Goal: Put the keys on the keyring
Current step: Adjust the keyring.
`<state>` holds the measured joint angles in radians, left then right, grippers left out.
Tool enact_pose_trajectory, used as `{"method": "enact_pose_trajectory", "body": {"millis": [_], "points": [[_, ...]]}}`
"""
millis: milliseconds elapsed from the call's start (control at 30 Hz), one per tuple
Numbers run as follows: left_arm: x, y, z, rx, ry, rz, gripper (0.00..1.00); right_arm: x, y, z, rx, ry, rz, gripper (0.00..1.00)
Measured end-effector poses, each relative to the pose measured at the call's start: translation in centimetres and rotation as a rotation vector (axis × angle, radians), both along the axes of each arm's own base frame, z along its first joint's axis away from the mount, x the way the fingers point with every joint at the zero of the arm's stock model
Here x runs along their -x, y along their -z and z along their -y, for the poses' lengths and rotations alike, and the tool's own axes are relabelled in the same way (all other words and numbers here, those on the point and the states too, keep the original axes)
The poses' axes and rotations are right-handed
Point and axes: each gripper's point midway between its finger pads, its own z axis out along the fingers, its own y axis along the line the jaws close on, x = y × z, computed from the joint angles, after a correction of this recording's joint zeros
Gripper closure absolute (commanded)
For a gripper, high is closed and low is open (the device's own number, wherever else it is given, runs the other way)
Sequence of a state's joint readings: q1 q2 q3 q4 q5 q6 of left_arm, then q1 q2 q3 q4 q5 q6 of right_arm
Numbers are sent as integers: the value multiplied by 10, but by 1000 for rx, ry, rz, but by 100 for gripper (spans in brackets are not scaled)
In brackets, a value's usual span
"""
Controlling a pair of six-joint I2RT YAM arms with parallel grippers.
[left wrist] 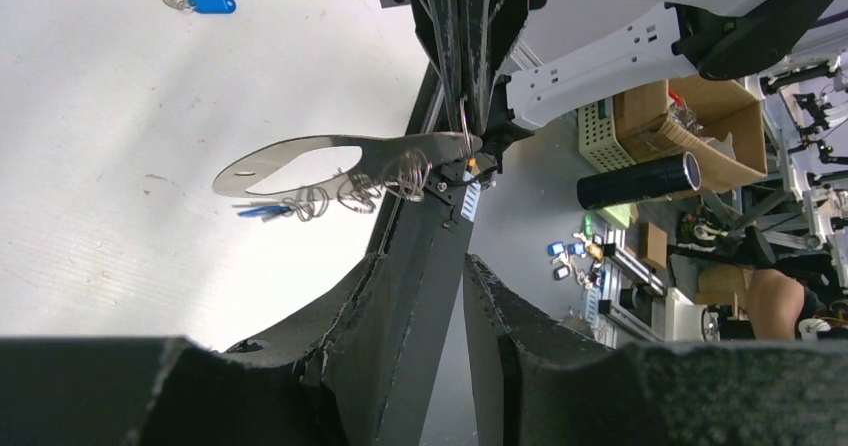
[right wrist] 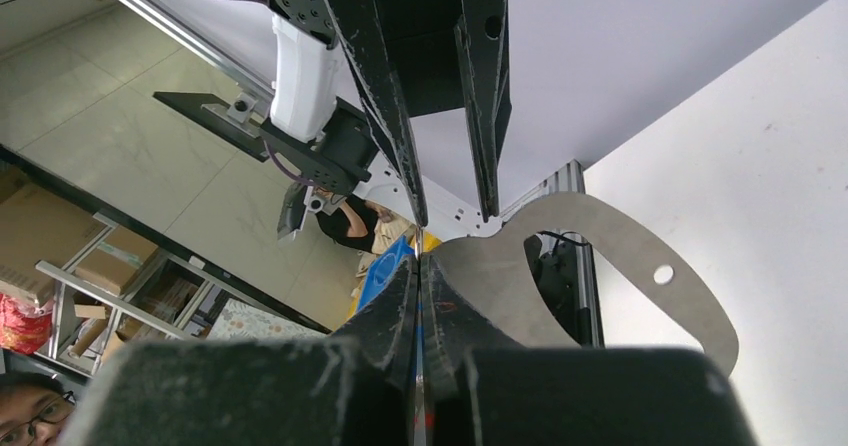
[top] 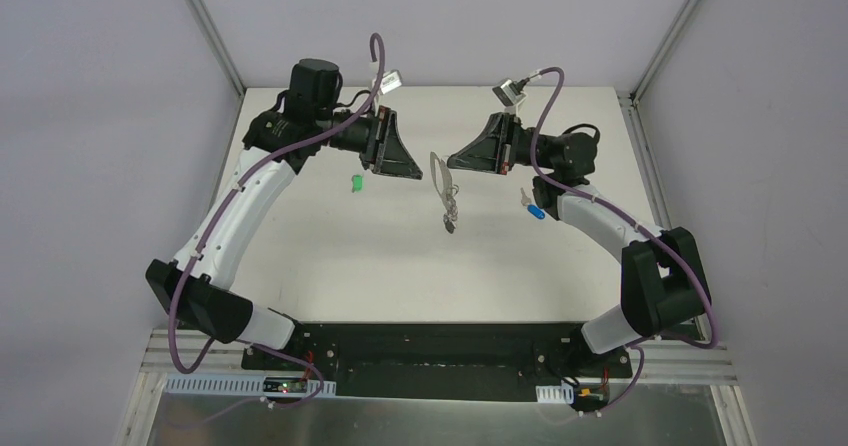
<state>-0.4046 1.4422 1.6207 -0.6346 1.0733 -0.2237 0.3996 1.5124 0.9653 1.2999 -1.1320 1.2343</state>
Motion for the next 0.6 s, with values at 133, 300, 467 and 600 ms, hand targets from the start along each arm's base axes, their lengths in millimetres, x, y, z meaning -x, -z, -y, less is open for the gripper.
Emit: {"method": "enact_pose_trajectory", "body": {"millis": [133, 300, 467, 600], "points": [[6, -2, -3, 6, -1, 13, 68, 3, -7, 2, -25, -4, 3, 100], [3, 3, 1, 29, -19, -18, 69, 4, -8, 2, -37, 0, 17, 100], [-6, 5, 10, 77, -47, -71, 71, 3, -6, 1, -34, 10, 52, 100], [-8, -8, 21, 137, -41, -66, 71, 0, -1, 0, -20, 21, 66, 100]]}}
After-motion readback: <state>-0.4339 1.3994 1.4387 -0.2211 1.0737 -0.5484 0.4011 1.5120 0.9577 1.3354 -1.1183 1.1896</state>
